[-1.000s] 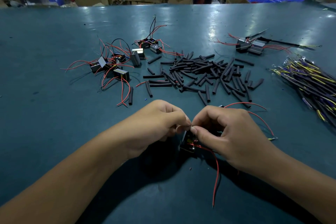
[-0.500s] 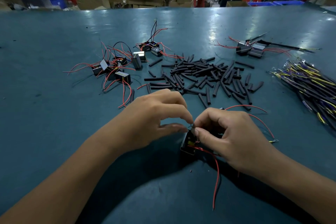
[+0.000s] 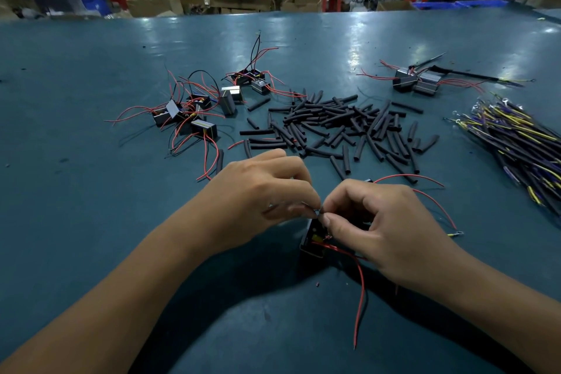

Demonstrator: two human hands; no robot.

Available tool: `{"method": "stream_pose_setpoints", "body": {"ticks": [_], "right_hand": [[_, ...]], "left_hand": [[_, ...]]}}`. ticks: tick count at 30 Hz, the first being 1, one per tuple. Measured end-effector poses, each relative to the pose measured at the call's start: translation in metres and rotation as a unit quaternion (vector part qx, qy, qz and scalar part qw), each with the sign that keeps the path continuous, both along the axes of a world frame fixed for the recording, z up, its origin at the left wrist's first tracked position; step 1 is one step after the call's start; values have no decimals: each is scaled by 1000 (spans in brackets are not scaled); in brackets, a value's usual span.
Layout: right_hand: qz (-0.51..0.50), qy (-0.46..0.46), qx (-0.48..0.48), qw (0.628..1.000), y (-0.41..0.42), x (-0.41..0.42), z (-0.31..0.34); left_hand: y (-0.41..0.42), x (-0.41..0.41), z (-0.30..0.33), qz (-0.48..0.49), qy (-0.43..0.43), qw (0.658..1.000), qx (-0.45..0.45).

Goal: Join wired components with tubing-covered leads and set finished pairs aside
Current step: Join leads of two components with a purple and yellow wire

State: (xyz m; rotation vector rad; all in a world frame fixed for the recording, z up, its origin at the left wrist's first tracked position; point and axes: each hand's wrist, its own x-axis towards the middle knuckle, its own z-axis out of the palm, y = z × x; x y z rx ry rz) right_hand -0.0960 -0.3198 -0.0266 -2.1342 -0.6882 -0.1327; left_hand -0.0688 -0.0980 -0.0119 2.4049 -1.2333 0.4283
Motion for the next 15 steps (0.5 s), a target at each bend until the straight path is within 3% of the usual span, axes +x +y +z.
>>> {"method": "stream_pose_setpoints", "body": {"ticks": [7, 15], "right_hand": [[-1, 3, 2, 1000, 1, 0, 0], [4, -8, 5, 1000, 1, 0, -1]], "left_hand": [[0, -1, 2, -5, 18, 1000, 3], [-9, -7, -2, 17, 235, 971, -49]]}}
